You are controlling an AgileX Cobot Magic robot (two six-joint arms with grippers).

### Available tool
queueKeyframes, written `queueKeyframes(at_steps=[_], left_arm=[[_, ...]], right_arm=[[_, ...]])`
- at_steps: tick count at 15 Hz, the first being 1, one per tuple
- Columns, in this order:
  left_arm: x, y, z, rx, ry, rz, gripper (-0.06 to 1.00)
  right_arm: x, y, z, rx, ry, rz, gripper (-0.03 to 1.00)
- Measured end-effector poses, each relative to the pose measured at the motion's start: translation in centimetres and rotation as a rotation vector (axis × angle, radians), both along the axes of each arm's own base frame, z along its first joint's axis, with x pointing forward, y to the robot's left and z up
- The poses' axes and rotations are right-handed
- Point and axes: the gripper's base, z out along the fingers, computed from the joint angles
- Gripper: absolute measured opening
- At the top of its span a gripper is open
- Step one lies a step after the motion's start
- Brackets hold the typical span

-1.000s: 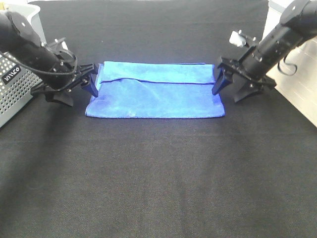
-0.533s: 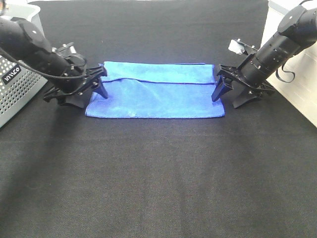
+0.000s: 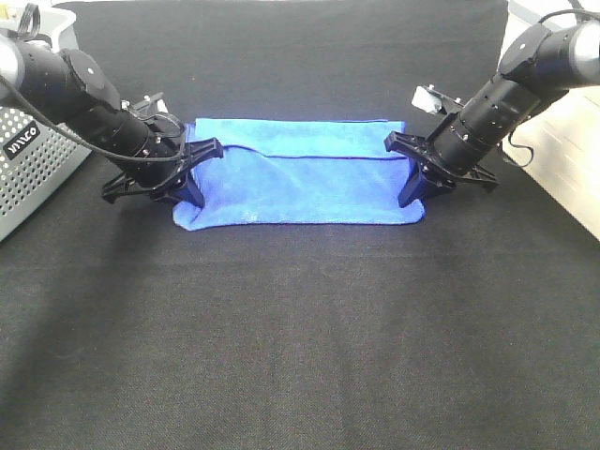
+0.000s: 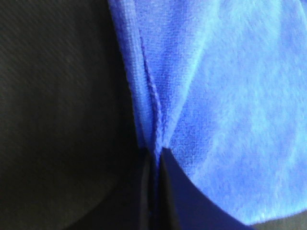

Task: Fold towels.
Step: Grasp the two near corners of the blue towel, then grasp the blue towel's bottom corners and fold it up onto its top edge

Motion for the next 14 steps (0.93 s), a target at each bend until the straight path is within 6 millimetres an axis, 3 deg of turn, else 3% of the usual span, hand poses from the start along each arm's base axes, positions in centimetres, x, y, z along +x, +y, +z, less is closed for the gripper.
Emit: queueKeyframes(at_steps=[3,5,8,11,14], left_arm=[[-0.6,0.4,0.2,-0.013,0.076,-0.034,0.02],[-2.1,1.6,1.3,0.039,0.163,-0.122,0.02],[-5.7,2.5,2.7,0.078,0.21,-0.143,0.02],[-9.1,3.3,2.5,0.098,0.238,-0.123,0.02],[-8.7,3.4,4.2,0.101,0.146,-0.093,0.02]], right_arm=[[-0.4,0.1,0.4,0.008,0.028,0.017,0.0],[-1.8,0.1,2.2,0.018,0.065,0.045,0.0],[-5.6,0.0,2.5,0.009,0.132,0.043,0.0],[-8.8,-0.3,2.0,-0.01,0.167,0.028,0.0],[-8.5,-0.3,2.7,-0.007,0.119,0.035,0.0]])
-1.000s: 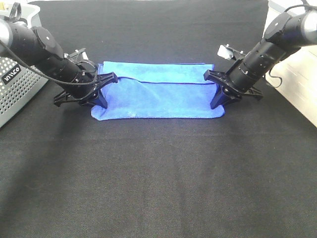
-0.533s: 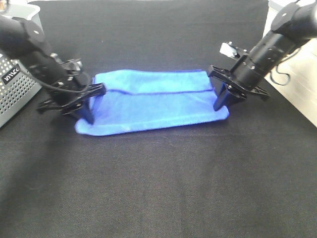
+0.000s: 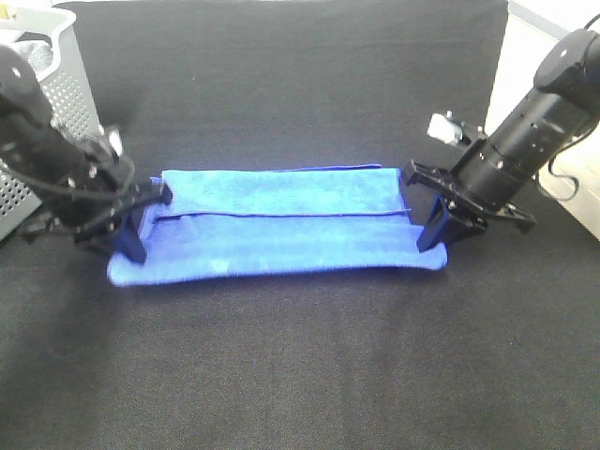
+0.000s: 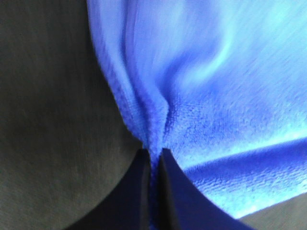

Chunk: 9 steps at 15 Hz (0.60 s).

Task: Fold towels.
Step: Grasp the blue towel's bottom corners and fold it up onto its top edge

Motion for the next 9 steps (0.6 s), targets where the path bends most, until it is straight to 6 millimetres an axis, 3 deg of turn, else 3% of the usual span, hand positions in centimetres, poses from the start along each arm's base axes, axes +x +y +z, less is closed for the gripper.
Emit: queueKeyframes(at_steps=[2,5,7,9], left_arm=[[1.8,-0.2,1.7,-0.012,-0.081,0.061,0.02],[5.2,-0.6,3.2,-0.026,-0.173,0.106,0.02],[7.8,-0.8,3.0,-0.004,-0.214,0.117,0.02],[9.6,-1.0,2.3,0.001,-0.239,0.116,0.02]], right_arm=[[2.1,0.2,1.8,0.008,-0.093,0.013,0.0],[5.6,0.6,2.7,0.019,-0.18,0.021,0.0],[8.4,1.1,3.1,0.037,-0.229,0.035,0.0],[10.2,1.3,2.3,0.044,-0.244,0.027,0.0]])
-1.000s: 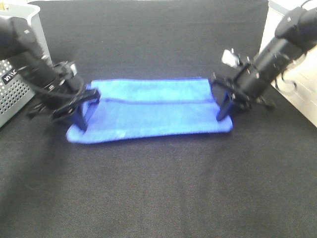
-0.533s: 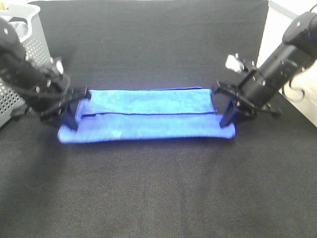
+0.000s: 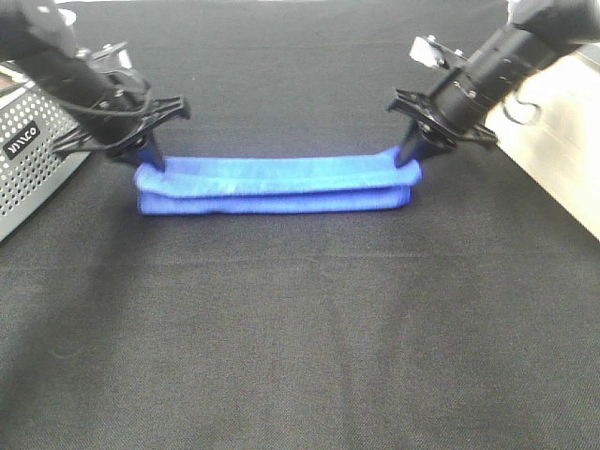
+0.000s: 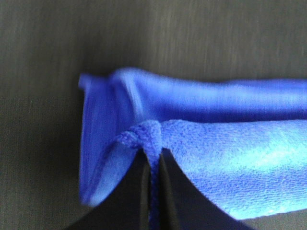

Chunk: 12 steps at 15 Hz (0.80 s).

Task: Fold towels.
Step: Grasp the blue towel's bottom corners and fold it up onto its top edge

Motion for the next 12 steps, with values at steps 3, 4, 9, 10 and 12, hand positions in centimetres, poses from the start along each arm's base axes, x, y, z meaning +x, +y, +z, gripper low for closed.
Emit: queueKeyframes(at_steps=[3,4,9,10,12], left_arm=[[1.9,-0.3,-1.8,0.0,-0.004,-0.002,0.02],[2.1,-0.4,-2.2,-0.002,0.001,-0.002,0.04],[2.4,-0.4,-2.5,0.004,0.007,-0.008,0.64],[2.6,-0.3,-2.1,0.029,-0.005,-0.026,0.83],[2.5,-0.2,-2.0,0.056,0.001,-0.045,0.88]], right_arm=[[0.9,0.1,-2.4,0.0,0.032,-0.002,0.05],[0.9,0.1,-2.8,-0.002,0.043,0.002,0.15],[0.9,0.1,-2.3,-0.002,0.037,0.007,0.76],[0.7,0.1,-1.6,-0.003,0.036,0.017,0.8],[0.4,0.0,0.0,-0.009,0.026,0.037,0.82]])
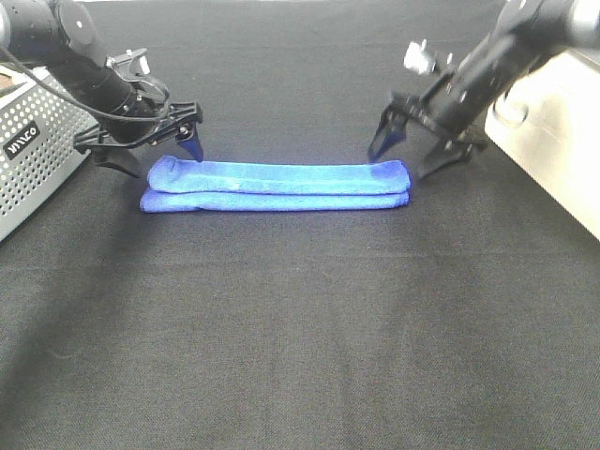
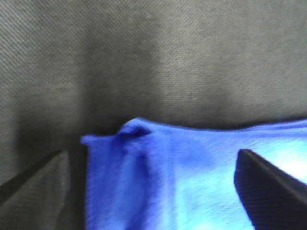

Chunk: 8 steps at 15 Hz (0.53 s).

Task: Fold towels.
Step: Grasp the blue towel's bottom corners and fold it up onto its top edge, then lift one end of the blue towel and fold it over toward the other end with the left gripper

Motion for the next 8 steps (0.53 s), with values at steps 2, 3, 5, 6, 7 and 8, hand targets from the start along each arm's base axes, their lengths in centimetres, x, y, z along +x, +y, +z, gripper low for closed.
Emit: queueKeyframes(at_steps=[2,3,5,6,7,8], left_arm=[[-0.1,0.2,-0.1,0.028,0.012,-0.017,0.89],[-0.1,0.1,-0.3,0.025,0.016,-0.015,0.89],[-0.1,-0.1,-1.3,-0.002,0.041,-0.001,0.89],[-0.2,-0.2,-2.4,-0.016,0.072,0.005,0.88],[-0.2,-0.3,-2.3,-0.042,0.076,0.02,0.86],[-0.1,-0.3,-2.4,-0.061,0.082,0.031,0.8]], right_arm=[[0.0,-0.1,0.6,-0.008,-0.011,0.006,0.82],[-0.1,-0.1,0.6,-0.012,-0.011,0.008,0.82],[-0.1,-0.1,0.5,-0.013,-0.01,0.008,0.82],[-0.1,-0.1,0.5,-0.014,-0.01,0.008,0.82],[-0.1,-0.1,0.5,-0.014,-0.01,0.008,0.82],[-0.1,-0.1,0.5,-0.014,-0.011,0.007,0.82]])
